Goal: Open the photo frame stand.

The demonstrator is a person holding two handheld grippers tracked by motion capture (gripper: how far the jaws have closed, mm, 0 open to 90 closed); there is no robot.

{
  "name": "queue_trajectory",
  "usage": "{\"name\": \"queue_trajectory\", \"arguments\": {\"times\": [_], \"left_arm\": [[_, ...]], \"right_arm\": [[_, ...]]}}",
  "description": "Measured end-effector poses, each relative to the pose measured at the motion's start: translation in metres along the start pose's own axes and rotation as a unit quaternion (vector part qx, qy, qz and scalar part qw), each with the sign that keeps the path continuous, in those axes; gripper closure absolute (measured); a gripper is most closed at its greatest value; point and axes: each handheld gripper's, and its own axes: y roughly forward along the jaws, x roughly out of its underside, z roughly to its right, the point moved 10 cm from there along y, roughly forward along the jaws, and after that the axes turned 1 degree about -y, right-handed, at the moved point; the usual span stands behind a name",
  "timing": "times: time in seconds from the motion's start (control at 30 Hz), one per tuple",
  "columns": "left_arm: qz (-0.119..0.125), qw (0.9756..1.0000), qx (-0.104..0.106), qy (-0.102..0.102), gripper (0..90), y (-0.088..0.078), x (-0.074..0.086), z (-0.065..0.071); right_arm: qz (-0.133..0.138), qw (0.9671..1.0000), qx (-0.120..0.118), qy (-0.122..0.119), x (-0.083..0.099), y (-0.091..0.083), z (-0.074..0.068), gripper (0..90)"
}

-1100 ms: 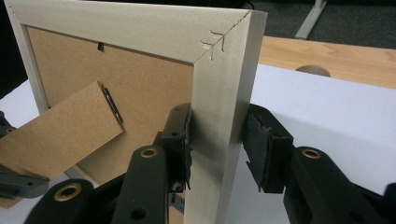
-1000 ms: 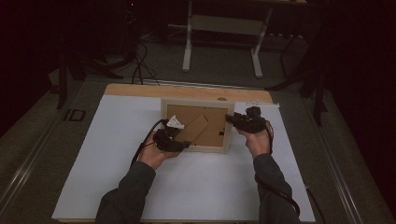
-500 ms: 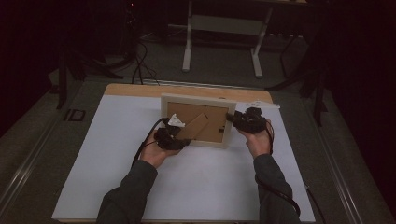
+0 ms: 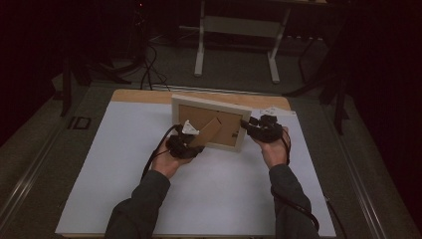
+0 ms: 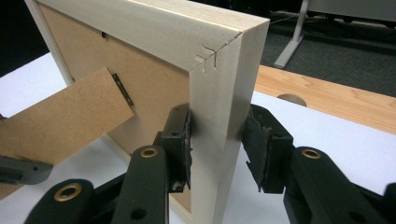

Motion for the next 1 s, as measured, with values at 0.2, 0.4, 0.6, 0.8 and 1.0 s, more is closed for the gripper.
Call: {"name": "queue_trajectory", "arguments": {"times": [0.2,0.4,0.6,0.8,1.0], "left_arm": [[0.018,0.9998,0.007,0.005,65.5,-0.008,-0.005,0.003],[0.037,0.9988,0.029,-0.009,65.5,-0.019,-0.01,0.002],[0.028,0.9995,0.016,-0.002,73.7,-0.019,-0.009,0.002],[0.03,0.9994,0.017,-0.005,75.7,-0.02,-0.009,0.004],[0.028,0.9995,0.01,-0.008,75.9,-0.019,-0.008,0.001]], "right_arm": [[0.003,1.0,-0.005,-0.005,0.001,-0.001,-0.001,62.3],[0.001,0.9999,-0.006,-0.015,0.002,-0.004,-0.003,62.3],[0.006,0.9997,-0.006,-0.022,0.004,-0.007,-0.006,62.2],[0.01,0.9996,-0.005,-0.026,0.005,-0.008,-0.008,62.2],[0.008,0.9995,-0.005,-0.03,0.006,-0.009,-0.009,62.2]]}}
